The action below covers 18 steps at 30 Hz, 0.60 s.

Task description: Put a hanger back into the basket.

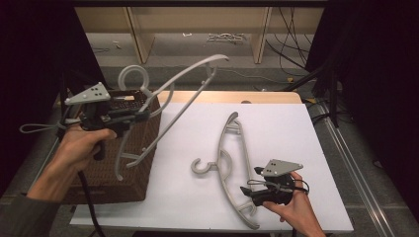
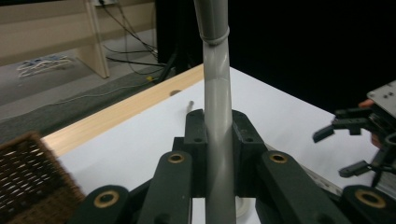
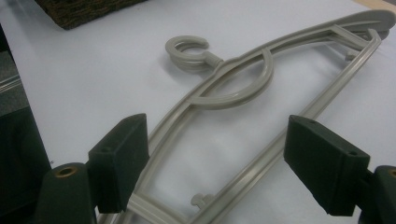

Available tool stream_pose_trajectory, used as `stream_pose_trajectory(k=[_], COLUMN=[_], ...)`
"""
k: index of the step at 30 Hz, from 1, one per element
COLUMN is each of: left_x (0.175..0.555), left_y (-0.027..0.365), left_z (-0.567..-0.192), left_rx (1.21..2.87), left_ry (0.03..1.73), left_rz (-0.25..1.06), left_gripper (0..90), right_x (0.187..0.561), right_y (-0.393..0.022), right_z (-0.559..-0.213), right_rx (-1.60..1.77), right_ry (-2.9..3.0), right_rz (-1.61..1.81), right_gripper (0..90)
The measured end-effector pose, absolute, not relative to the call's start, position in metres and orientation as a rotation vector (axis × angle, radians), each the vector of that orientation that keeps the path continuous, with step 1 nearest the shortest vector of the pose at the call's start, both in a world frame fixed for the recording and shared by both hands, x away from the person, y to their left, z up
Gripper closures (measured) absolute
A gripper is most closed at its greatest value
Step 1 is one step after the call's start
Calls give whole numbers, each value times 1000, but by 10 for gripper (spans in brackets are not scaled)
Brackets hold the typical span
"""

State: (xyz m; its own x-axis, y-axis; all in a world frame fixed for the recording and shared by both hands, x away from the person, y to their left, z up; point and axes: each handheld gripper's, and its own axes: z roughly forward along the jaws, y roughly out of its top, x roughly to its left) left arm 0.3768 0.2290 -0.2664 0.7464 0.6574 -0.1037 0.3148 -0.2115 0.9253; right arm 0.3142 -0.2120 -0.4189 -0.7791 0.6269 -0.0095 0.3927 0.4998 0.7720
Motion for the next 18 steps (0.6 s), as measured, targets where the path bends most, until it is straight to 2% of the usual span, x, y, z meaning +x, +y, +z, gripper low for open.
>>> stream_pose_trajectory(k=[6, 18], left_x=[388, 401], left_y=[263, 324], left_z=[-276, -305], left_rx=[1759, 1779], left_ry=[825, 932], left_rz=[417, 526], left_gripper=[794, 794], right_x=[314, 315], right_y=[-212, -210], right_z=[-420, -423], right_rx=[872, 863], right_ry=[2473, 2493], right_rz=[1150, 1147], right_gripper=[233, 231])
